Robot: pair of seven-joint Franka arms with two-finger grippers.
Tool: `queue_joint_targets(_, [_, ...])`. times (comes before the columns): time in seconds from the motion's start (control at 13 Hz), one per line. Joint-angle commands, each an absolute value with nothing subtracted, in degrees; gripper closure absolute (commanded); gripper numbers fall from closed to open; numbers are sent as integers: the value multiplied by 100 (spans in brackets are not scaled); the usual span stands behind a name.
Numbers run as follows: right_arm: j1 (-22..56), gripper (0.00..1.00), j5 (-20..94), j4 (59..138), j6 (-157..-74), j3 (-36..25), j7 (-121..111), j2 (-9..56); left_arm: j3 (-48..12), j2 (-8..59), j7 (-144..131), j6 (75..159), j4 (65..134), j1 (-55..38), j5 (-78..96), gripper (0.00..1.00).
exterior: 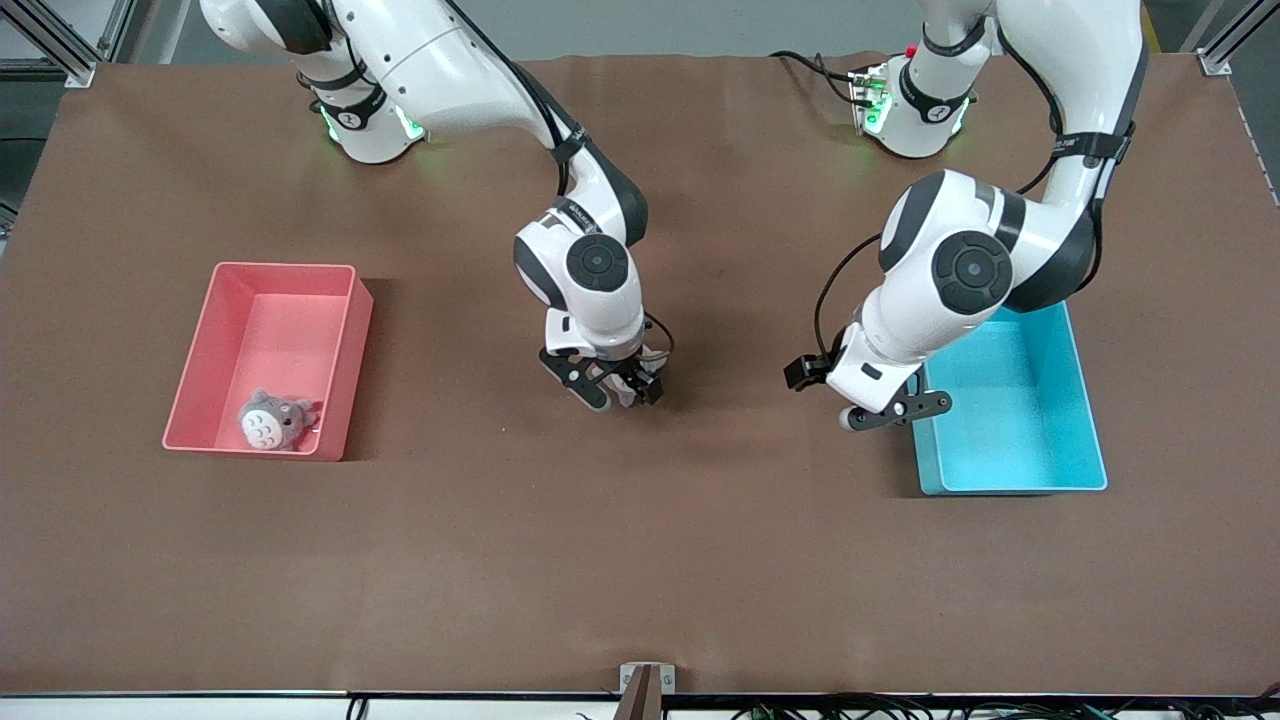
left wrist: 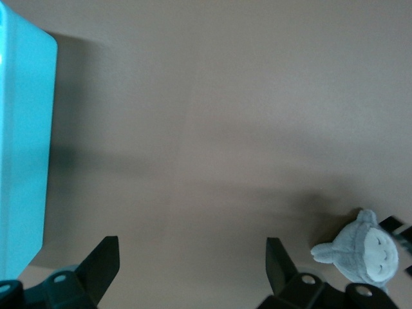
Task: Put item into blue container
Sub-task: 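Set the plush mid-table with the right gripper while the left gripper approaches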
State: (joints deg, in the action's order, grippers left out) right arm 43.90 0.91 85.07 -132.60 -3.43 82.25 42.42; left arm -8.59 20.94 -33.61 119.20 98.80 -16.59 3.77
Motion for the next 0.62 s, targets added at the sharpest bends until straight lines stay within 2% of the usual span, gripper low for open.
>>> queue_joint_targets(0.0, [3992, 0, 9, 8525, -12782, -272, 7360, 3930, -826, 2223, -3506, 12259, 9896, -1836, 334, 0])
queue_joint_targets(0.31, [3201, 0, 18, 8648, -11534, -272, 5218, 3201, -817, 2416, -4033, 12664, 9896, -2187, 282, 0])
queue_joint_targets(0.54, [2324, 0, 0, 9550, -11452, -281, 3592, 2244, -817, 2767, -4691, 12762, 9574, -2687, 36, 0])
